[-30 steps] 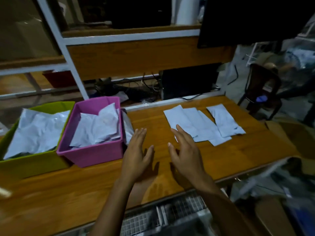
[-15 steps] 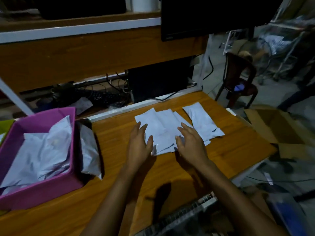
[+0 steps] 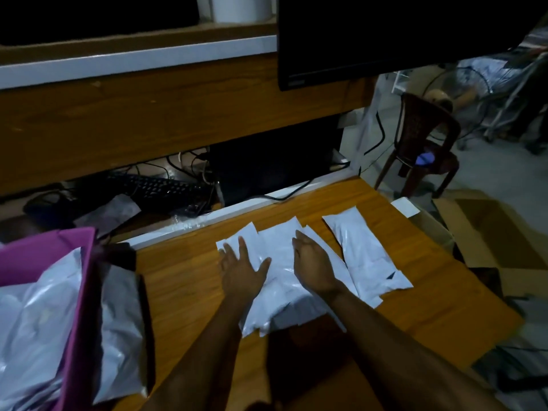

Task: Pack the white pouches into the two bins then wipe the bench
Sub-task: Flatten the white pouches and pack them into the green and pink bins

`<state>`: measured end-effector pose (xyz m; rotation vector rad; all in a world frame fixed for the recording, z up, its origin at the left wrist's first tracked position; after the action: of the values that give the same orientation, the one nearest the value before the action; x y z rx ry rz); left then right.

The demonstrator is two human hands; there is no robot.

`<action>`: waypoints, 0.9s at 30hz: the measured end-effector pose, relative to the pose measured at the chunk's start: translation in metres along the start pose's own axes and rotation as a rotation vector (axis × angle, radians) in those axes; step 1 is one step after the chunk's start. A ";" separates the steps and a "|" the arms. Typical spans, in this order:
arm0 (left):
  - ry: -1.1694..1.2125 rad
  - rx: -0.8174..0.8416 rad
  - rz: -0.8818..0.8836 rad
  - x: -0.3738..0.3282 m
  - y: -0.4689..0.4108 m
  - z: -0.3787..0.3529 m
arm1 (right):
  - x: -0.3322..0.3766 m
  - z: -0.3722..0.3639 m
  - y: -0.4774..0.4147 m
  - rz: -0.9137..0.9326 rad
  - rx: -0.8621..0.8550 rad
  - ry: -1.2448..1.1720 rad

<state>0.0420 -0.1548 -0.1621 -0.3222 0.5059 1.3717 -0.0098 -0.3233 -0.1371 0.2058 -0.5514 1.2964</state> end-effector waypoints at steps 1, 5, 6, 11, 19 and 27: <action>-0.024 -0.005 -0.013 0.009 -0.005 0.003 | 0.001 -0.004 -0.005 0.014 0.015 0.032; -0.088 -0.017 -0.104 0.029 -0.016 0.014 | 0.007 -0.024 -0.005 -0.007 0.173 0.221; -0.107 -0.023 -0.129 0.030 -0.016 0.015 | 0.008 -0.028 -0.003 -0.010 0.178 0.255; -0.150 -0.039 -0.188 0.031 -0.012 0.014 | 0.016 -0.028 -0.010 -0.029 0.180 0.347; -0.056 -0.164 -0.276 0.016 0.001 0.048 | 0.023 0.014 -0.013 0.023 0.051 0.288; 0.056 -0.337 -0.418 -0.014 0.068 0.112 | 0.075 0.078 0.062 0.054 -0.308 0.041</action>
<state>-0.0086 -0.0980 -0.0545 -0.7022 0.2307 1.0361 -0.0771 -0.2775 -0.0432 -0.0908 -0.7169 1.2474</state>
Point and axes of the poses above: each hand's wrist, its own y-axis away from the middle knuckle, its own z-axis out of the back of the hand, x = y × z, the point moved 1 cm from there along -y, towards the middle knuckle, and after that the axes turned 2 degrees about y, right-handed, at the moved point
